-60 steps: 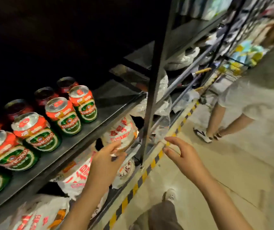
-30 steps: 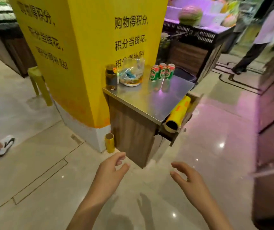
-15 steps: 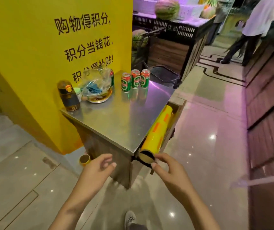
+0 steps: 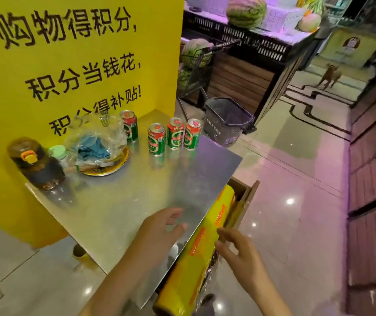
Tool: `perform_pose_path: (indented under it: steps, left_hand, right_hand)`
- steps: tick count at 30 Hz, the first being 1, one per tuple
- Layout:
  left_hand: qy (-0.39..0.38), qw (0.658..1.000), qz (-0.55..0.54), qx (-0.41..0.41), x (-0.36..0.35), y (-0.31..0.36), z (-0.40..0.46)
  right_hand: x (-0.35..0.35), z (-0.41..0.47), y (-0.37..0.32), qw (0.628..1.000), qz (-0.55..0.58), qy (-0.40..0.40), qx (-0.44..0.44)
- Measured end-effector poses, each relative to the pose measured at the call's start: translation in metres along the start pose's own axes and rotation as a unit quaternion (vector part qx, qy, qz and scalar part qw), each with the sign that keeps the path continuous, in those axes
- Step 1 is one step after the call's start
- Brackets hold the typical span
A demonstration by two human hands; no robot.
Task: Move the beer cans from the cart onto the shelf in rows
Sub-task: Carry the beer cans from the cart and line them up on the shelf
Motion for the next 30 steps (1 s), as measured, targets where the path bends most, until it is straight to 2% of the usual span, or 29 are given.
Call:
perform_pose_path:
  steps: [4, 7, 10, 14, 18, 23, 30]
  left_hand:
    - [0.059, 0.997, -0.015, 0.038, 0.007, 0.0, 0.062]
    - [0.137, 0.986, -0.071, 0.066, 0.017, 0.002, 0.105]
    - [0.184, 0.975, -0.078, 0.095, 0.026, 0.004, 0.147]
    - [0.262, 0.95, -0.099, 0.136, 0.035, -0.008, 0.206]
    - [0.304, 0.931, -0.12, 0.163, 0.041, -0.022, 0.263]
    - [0.335, 0.923, -0.129, 0.139, 0.047, -0.025, 0.313]
    - [0.327, 0.937, -0.106, 0.063, 0.052, -0.025, 0.335]
  right_hand:
    - [0.015, 0.098, -0.011, 0.997, -0.036, -0.038, 0.063]
    - [0.027, 0.173, -0.024, 0.993, -0.047, -0.065, 0.091]
    - [0.036, 0.247, -0.032, 0.991, -0.05, -0.073, 0.1]
    - [0.034, 0.329, -0.039, 0.993, -0.01, -0.074, 0.093]
    - [0.027, 0.386, -0.05, 0.99, 0.067, -0.064, 0.103]
    - [0.01, 0.43, -0.053, 0.987, 0.115, -0.045, 0.103]
    - [0.004, 0.447, -0.043, 0.986, 0.121, -0.054, 0.099]
Point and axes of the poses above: each hand's wrist, its own z-axis towards the middle knuckle, its own x-axis out of the back of the hand, y = z × x, the point moved 1 cm from there along z, towards the middle knuckle, and after that the axes turned 13 degrees about -z, right-handed, at the moved point
